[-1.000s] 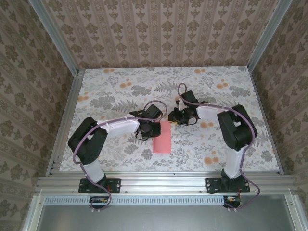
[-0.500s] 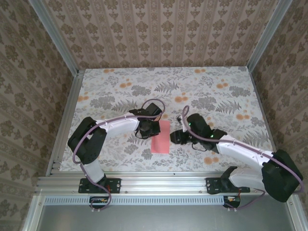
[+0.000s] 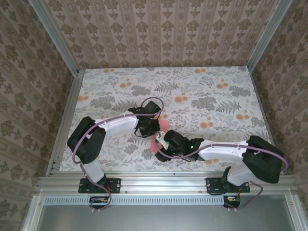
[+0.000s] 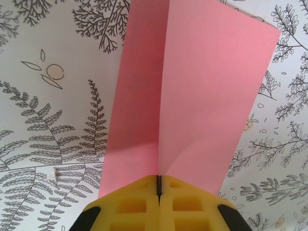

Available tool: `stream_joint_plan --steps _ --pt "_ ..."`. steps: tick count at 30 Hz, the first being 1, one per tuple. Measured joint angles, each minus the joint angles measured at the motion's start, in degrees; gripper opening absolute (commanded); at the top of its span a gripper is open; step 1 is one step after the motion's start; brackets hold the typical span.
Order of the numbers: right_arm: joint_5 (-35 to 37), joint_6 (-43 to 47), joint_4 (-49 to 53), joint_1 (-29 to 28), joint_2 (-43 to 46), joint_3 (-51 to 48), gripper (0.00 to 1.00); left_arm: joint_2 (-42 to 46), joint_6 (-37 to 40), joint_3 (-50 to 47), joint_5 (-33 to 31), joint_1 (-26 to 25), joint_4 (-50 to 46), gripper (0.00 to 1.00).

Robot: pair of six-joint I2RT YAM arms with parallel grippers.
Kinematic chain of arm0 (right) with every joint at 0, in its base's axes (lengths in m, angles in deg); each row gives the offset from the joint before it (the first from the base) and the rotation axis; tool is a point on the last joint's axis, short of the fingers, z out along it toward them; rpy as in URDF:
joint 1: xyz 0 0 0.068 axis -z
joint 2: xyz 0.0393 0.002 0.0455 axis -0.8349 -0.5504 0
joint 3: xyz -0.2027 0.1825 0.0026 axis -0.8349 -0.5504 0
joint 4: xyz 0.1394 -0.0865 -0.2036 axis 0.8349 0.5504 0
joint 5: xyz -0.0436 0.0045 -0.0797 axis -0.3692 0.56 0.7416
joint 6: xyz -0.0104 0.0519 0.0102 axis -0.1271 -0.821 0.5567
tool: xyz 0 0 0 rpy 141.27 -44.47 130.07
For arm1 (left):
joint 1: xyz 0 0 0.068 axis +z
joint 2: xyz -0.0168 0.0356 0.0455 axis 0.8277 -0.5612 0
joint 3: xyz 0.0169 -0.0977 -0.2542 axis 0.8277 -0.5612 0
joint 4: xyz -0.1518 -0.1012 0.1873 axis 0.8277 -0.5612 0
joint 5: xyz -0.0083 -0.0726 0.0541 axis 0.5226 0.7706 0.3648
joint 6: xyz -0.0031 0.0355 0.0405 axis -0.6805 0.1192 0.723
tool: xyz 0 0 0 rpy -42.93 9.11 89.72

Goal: Fold a paper plane with a square sheet of paper (pick it up from the middle)
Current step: Fold the triangle a second time at the center of the table.

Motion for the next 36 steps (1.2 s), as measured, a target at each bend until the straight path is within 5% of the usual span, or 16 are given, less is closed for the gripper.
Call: stream_joint_plan --steps 7,26,36 --pt "4.28 1.36 -2.84 -1.20 -5.55 3.13 0.57 0.00 0.02 0.00 0.15 0.02 -0.24 0.00" --pt "9.44 0.35 -0.48 -1.55 -6.78 4.13 0.12 0.00 0.22 0.57 -0.48 0.00 -1.75 0.03" --pt "6.21 -2.05 -1.33 -0.55 -4.59 4.13 0.03 3.37 0.00 0.61 -5.01 0.35 -4.02 0.52"
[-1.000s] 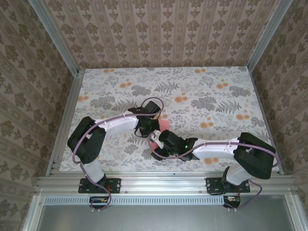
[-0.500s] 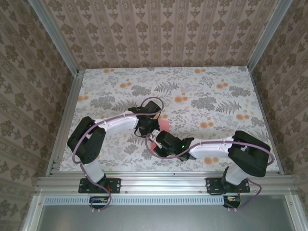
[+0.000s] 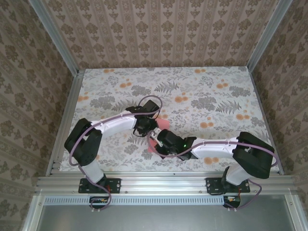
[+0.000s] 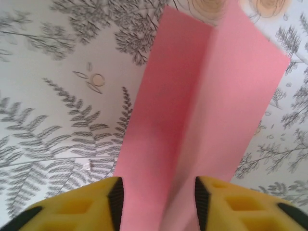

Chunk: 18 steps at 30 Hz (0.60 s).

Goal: Fold a paper plane with a square sheet of paper (pick it up from the middle)
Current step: Fold the triangle a second time at the center of the table.

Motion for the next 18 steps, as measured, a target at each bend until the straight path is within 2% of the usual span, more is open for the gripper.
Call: stream_joint_plan --steps 3,11,18 --pt "-3.43 -1.90 -2.60 0.98 0.59 0.00 0.03 3.74 -0.85 -2.16 -2.10 0.59 0.04 0.55" --pt "-12.44 -10.45 -5.01 6.40 -2.27 0.00 0.04 14.43 -4.02 -11.28 -4.11 0.72 -0.55 0.46" --pt "-19.80 -17.07 -8.46 9.90 -6.73 -0.02 0.06 18.18 -4.72 -15.65 -4.50 0.28 0.28 0.27"
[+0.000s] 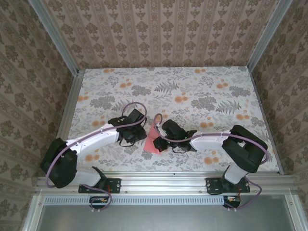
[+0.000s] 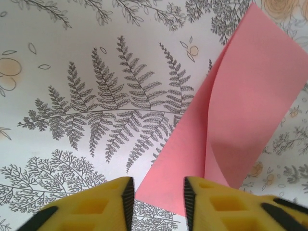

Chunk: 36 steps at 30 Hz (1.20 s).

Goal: Fold a paper plane with a square sheet of paper (pick it up from the middle)
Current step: Fold the triangle a second time at the center of the table.

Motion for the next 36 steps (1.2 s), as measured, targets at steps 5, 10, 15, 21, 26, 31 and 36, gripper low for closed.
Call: stream_joint_plan --steps 5,10,15,21,26,31,36 --pt "-4.98 -3.43 -2.01 3.08 -2.23 0.00 0.07 -2.36 1.81 0.28 0.83 -1.77 0.98 0.15" --pt "-8.20 -5.40 -2.64 5.03 -3.32 0.00 0.07 -7.67 2.97 1.79 2.03 -3.96 1.99 0.07" --pt "-9.97 -6.49 -3.67 5.64 -3.45 0.00 0.08 -11.04 2.99 1.79 3.87 -4.02 4.79 0.07" --pt "-11.39 -7.39 -4.11 6.21 -4.24 0.00 0.08 -13.38 2.91 1.77 5.40 -4.02 7.69 0.06" --pt "-12.15 -7.52 -3.19 7.63 -4.33 0.02 0.09 -15.52 2.75 1.62 5.60 -4.02 8.76 0.03" --pt "-12.59 -6.47 -0.31 9.05 -4.33 0.57 0.10 -15.50 2.60 1.62 5.53 -4.02 8.96 0.03" --pt "-12.72 -4.22 3.48 10.19 -4.33 2.43 0.10 -15.54 2.62 1.57 5.42 -4.07 8.98 0.03"
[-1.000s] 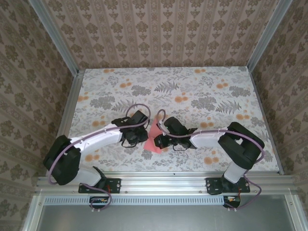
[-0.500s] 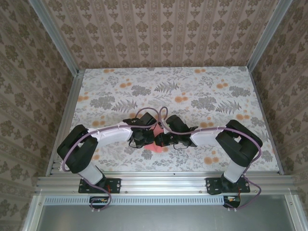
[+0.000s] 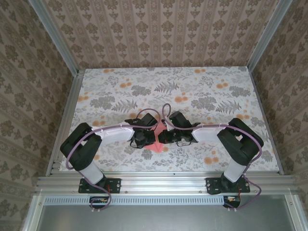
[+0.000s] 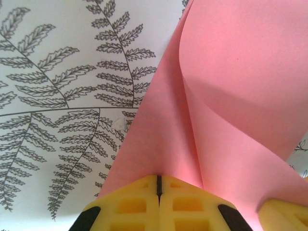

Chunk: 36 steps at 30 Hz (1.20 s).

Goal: Fold a paper plane with a square sheet of paper (pick it up from the middle)
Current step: Fold the triangle a second time at the center of the table.

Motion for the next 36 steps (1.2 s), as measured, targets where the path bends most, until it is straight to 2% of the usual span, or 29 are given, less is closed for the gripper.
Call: stream_joint_plan --steps 20,36 --pt "0.37 12.02 12.74 1.07 -1.62 7.23 0.12 -0.70 0.22 0.98 -1.55 -0.83 -1.14 0.03" --pt "4.09 15.47 14.84 1.07 -1.84 7.98 0.12 -2.10 0.85 2.99 -2.60 -1.55 -3.30 0.03"
